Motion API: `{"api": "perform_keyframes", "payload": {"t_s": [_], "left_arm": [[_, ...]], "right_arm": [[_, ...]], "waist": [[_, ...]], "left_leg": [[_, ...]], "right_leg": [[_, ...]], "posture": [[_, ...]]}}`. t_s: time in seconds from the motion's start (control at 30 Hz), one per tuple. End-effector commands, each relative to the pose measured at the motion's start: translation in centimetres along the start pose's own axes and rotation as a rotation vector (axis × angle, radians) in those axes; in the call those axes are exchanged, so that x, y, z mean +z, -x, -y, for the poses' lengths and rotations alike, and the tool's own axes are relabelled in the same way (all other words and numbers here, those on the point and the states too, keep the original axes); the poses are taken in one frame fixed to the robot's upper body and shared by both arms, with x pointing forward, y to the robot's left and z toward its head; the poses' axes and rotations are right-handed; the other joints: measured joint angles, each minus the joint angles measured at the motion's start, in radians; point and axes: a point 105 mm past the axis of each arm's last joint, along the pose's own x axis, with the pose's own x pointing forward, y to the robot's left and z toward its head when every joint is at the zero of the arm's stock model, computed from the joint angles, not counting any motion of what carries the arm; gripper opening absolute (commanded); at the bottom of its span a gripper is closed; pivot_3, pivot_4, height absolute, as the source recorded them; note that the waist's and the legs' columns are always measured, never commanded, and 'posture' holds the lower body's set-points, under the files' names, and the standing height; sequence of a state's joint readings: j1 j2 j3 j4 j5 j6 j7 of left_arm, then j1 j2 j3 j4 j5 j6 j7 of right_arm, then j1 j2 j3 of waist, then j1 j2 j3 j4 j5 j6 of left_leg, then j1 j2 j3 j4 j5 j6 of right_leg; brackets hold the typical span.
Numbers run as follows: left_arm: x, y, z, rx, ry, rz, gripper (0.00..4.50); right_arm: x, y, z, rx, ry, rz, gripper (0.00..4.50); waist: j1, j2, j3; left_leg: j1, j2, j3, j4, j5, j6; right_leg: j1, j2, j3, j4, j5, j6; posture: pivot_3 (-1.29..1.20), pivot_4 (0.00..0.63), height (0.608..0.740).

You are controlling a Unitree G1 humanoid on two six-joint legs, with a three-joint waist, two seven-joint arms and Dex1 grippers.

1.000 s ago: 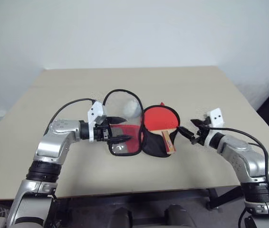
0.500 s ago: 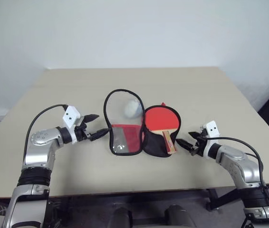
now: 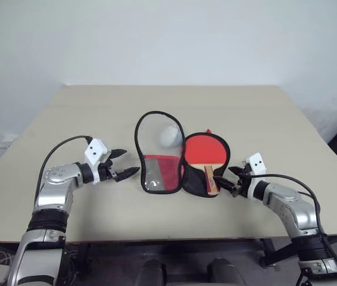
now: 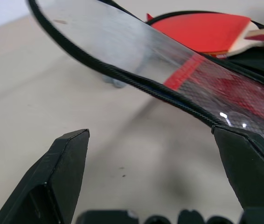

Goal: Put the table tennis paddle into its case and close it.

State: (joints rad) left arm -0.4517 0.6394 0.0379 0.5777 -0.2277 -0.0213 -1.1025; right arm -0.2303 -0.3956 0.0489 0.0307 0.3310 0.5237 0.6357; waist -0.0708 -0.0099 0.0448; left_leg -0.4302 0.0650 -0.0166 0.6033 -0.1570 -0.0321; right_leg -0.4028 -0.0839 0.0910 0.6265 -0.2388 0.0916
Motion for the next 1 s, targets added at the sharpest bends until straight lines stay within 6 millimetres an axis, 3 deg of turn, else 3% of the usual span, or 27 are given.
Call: {"api": "perform_keyframes", "payload": {"t_s": [0.03,0.27,0.5,1.0], "left_arm": [[1.1,-0.7,0.5,-0.038,-0.057,0.026,4.5],[1.3,-2.1,1.6,-0.09,-0.06,0.045,4.5],[1.5,-2.8,2.4,-0.12,-0.055,0.058,4.5],[1.6,-3.5,3.6,-0.162,-0.053,0.077,4.5]], "right_arm": [[0.9,0.3,0.3,-0.007,0.054,0.016,4.4],[1.0,-1.5,-3.6,0.101,0.089,0.02,4.4],[2.0,-2.5,-5.7,0.155,0.111,0.044,4.4],[1.5,-0.6,-2.3,0.016,-0.092,-0.017,4.4]], "waist": [[0.0,0.0,0.0],[-0.002,0.0,0.0],[-0.001,-0.001,0.0],[0.0,-0.001,-0.001]], "left_leg": [[0.0,0.0,0.0,0.0,0.0,0.0],[0.0,0.0,0.0,0.0,0.001,0.001],[0.0,0.001,0.0,0.002,0.001,0.001],[0.0,0.001,0.0,0.002,0.0,0.001]], "right_leg": [[0.0,0.0,0.0,0.0,0.0,0.0],[0.0,0.001,0.0,0.001,0.0,0.0],[0.0,0.001,0.0,0.002,0.0,0.0],[0.0,0.001,0.0,0.002,0.0,0.0]], "posture": [[0.0,0.0,0.74],[0.0,0.0,0.74],[0.0,0.0,0.74],[0.0,0.0,0.74]]}}
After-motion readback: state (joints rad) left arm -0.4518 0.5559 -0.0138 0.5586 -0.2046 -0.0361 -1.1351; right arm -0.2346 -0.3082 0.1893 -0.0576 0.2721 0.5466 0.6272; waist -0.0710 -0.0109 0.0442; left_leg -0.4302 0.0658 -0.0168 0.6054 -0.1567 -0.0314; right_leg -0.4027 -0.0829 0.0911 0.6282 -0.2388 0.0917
